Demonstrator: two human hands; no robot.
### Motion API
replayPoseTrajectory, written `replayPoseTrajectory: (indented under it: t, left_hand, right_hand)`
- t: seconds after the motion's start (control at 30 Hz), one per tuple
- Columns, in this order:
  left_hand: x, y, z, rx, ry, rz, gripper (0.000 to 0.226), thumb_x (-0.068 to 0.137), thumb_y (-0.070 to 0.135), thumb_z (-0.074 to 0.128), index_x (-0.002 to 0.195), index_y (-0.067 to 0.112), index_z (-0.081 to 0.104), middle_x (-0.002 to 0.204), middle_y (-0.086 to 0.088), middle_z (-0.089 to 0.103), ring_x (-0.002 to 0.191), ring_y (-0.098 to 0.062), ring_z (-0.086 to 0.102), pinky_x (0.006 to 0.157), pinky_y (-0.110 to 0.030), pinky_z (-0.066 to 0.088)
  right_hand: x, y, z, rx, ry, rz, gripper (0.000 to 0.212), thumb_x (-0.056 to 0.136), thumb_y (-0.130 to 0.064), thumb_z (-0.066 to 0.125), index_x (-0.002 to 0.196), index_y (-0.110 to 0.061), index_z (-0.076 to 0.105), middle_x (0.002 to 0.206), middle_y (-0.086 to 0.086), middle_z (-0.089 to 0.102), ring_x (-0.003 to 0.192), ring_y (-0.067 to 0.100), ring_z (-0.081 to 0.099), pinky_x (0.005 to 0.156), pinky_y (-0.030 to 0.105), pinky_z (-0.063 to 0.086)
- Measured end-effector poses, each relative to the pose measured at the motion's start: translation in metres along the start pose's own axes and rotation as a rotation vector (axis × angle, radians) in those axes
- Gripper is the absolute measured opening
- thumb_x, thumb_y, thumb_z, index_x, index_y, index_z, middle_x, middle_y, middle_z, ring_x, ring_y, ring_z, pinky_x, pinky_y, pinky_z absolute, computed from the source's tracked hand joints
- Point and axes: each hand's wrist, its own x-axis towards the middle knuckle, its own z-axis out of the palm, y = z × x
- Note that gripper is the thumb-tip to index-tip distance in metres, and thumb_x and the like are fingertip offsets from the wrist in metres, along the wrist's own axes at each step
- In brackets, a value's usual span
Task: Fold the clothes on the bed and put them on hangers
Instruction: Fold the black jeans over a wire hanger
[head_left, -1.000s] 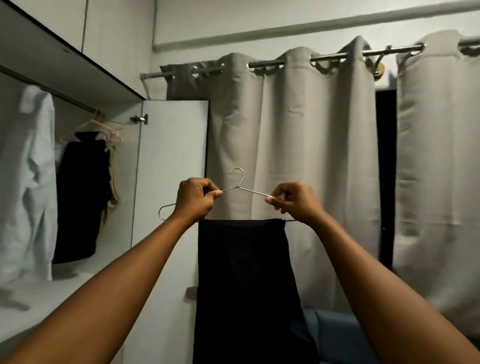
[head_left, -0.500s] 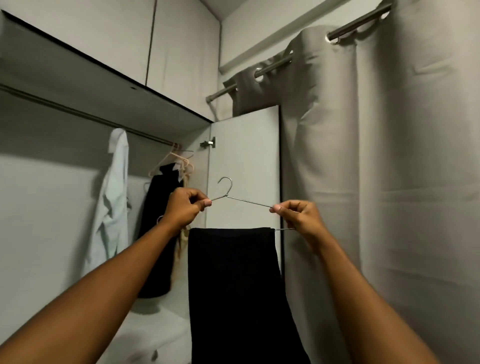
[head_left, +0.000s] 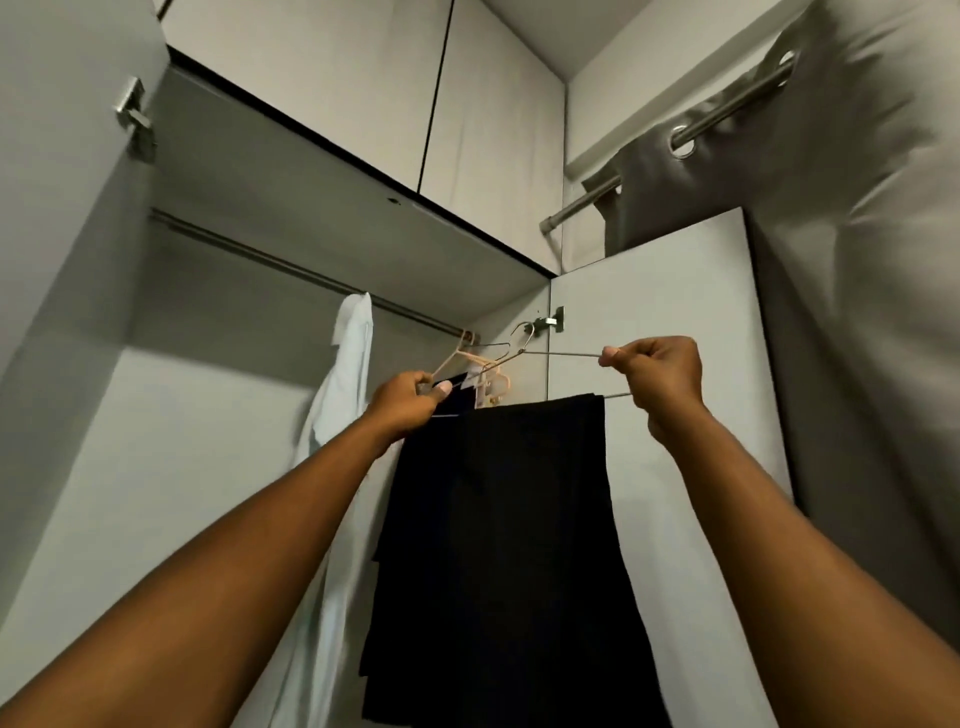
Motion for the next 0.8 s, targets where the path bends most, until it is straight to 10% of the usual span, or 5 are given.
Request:
replayPoseTrajectory:
  t: [0.27,0.8]
  left_hand:
    - [0.111,-0.061,0.027,-0.045,-0.101,0.104,0.057,0.101,0.059,0.045,0.145,0.024,0.053,0.142,-0.006,0.058,0.130,-0.027,0.054,0.097,-0.035,0.044]
    - [0.223,-0.171,0.096,0.047,-0.162,0.133,0.086,0.077,0.089,0.052,0.151,0.046,0.039,0.151,0.005,0.051,0.134,-0.022,0.052,0.110,-0.042,0.045]
  right_hand:
    - [0.086,0.014,0.112,-0.062,0.148,-0.047,0.020,0.087,-0.016,0.082,0.074,-0.003,0.073,0.065,0.006,0.061,0.052,0.016,0.051,0.060,0.029,0.047]
    - [0.194,0.133,0.307,-0.090,0.182,-0.018,0.012,0.089,-0.004,0.069,0.101,-0.003,0.069,0.104,0.015,0.069,0.093,0.033,0.069,0.075,0.037,0.058]
